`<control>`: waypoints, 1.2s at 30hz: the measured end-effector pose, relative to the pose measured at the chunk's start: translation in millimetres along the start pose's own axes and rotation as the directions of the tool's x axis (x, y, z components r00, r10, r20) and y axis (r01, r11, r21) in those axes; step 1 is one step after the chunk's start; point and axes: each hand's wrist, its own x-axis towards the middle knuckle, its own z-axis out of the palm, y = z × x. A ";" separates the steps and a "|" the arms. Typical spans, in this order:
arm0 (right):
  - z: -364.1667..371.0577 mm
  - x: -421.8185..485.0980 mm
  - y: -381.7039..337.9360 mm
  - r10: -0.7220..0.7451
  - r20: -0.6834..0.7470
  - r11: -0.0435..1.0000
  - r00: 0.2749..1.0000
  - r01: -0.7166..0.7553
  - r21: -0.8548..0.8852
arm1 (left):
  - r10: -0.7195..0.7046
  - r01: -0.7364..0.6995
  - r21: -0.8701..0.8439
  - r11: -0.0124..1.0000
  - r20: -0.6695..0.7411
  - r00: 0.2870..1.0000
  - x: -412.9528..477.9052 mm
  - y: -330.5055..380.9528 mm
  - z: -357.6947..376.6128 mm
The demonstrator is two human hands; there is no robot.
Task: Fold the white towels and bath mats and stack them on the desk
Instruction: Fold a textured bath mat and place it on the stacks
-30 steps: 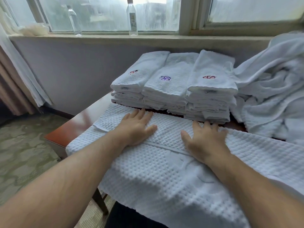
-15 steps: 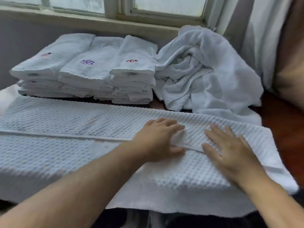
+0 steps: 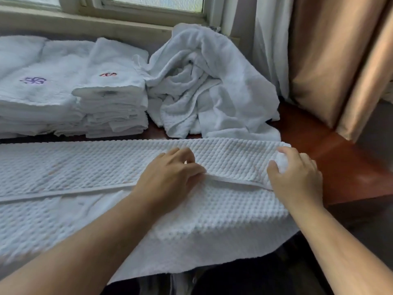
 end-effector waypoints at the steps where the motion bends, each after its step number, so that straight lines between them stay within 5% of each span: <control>1: -1.2 3.1 1.6 0.015 0.038 0.998 0.999 -0.017 0.053 | 0.007 -0.007 -0.003 1.000 -0.011 1.000 0.0 0.6 -0.2; 3: -2.6 11.1 5.2 0.034 0.115 0.983 0.993 -0.054 0.177 | 0.027 -0.027 0.004 1.000 -0.031 0.999 1.4 2.8 -1.9; 6: -6.0 19.7 4.0 0.111 0.028 0.935 0.993 -0.114 0.335 | 0.082 -0.082 0.065 0.994 0.004 0.997 5.4 6.4 -5.7; 11: -0.9 23.0 6.4 0.151 0.016 0.910 0.988 -0.145 0.388 | -0.072 0.064 0.062 0.996 0.144 0.987 6.3 20.4 -1.8; 19: -2.6 23.6 12.5 0.222 -0.103 0.876 0.970 -0.152 0.457 | 0.064 -0.064 0.003 0.998 0.080 0.995 9.5 27.2 4.2; 23: -0.2 22.7 14.8 0.176 -0.086 0.911 0.981 -0.129 0.393 | 0.101 -0.103 0.045 0.994 0.056 0.993 7.8 28.4 3.1; 31: -1.1 20.7 13.6 0.103 -0.018 0.973 0.994 -0.097 0.209 | -0.097 0.120 -0.040 0.992 0.366 0.926 -1.8 43.3 6.9; 36: -1.4 24.7 16.6 0.199 0.064 0.971 0.978 -0.205 0.124 | -0.094 0.098 0.018 0.995 0.486 0.869 -6.1 52.1 14.9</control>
